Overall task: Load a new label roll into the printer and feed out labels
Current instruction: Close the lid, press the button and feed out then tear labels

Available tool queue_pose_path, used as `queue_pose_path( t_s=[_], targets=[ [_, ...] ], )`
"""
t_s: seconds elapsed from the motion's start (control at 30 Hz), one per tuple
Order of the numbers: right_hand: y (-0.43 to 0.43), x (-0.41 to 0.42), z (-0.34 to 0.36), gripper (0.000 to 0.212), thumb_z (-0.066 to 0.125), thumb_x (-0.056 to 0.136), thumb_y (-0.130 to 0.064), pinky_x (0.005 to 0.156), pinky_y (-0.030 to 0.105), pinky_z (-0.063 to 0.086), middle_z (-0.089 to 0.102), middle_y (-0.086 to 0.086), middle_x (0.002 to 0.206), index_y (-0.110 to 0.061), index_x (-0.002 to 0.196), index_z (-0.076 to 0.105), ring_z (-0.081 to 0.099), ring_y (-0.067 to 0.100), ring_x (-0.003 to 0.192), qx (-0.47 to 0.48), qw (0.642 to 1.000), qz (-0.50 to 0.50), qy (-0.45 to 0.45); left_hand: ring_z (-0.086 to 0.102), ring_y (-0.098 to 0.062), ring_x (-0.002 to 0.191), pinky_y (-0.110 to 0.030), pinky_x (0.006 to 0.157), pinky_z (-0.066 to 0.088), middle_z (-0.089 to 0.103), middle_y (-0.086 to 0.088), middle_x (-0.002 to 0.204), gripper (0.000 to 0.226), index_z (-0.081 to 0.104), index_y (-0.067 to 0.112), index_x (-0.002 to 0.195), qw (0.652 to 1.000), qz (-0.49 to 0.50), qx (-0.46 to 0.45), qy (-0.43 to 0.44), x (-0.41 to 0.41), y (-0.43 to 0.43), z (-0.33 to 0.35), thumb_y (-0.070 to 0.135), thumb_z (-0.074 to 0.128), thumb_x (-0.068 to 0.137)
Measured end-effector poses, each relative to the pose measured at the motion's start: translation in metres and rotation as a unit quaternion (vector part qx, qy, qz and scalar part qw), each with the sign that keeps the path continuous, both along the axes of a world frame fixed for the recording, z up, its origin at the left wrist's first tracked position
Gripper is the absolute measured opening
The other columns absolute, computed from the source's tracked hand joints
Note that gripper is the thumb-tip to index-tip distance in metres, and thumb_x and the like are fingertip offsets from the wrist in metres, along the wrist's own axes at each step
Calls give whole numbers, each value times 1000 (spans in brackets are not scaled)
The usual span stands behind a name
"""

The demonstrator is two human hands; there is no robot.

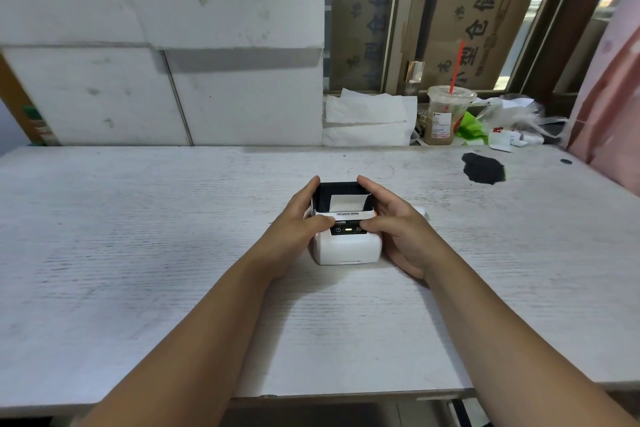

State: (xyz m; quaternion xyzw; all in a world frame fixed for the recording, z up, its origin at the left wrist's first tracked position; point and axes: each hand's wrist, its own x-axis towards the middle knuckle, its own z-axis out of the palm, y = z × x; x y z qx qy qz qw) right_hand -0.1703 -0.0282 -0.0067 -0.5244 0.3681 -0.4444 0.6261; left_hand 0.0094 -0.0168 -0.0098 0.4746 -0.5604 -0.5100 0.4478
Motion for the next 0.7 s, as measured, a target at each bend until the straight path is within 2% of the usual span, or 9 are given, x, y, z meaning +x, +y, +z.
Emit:
queue_pose_path(
  t_s=[0.13,0.27,0.53,0.7],
  targets=[
    [1,1,1,70,40,82,22,88,23,50,58,4,127,-15,141,40,60,13,106,3,1000,-3,-1,39,-3,128,-32,110,30,36,11,146,69,26,33,143,1000,3,3,4,0,-1,0,7,57,87],
    [0,0,1,69,41,82,21,88,24,49,60,-2,122,-16,140,41,60,14,107,10,1000,-4,-8,38,0,126,-28,107,31,35,12,146,69,27,34,143,1000,7,2,2,0,0,0,8,57,87],
    [-1,0,-1,68,41,82,21,83,18,53,60,-2,122,-16,139,42,60,12,107,6,1000,-5,-3,39,-2,125,-26,104,33,36,11,145,69,26,29,144,1000,8,11,15,-2,0,3,4,56,87],
    [-2,-1,-1,69,40,83,22,82,17,54,60,-3,121,-16,140,41,60,11,107,3,1000,-7,7,39,-10,131,-36,111,30,39,7,145,69,26,25,144,999,7,19,38,-2,1,4,2,56,86]
  ],
)
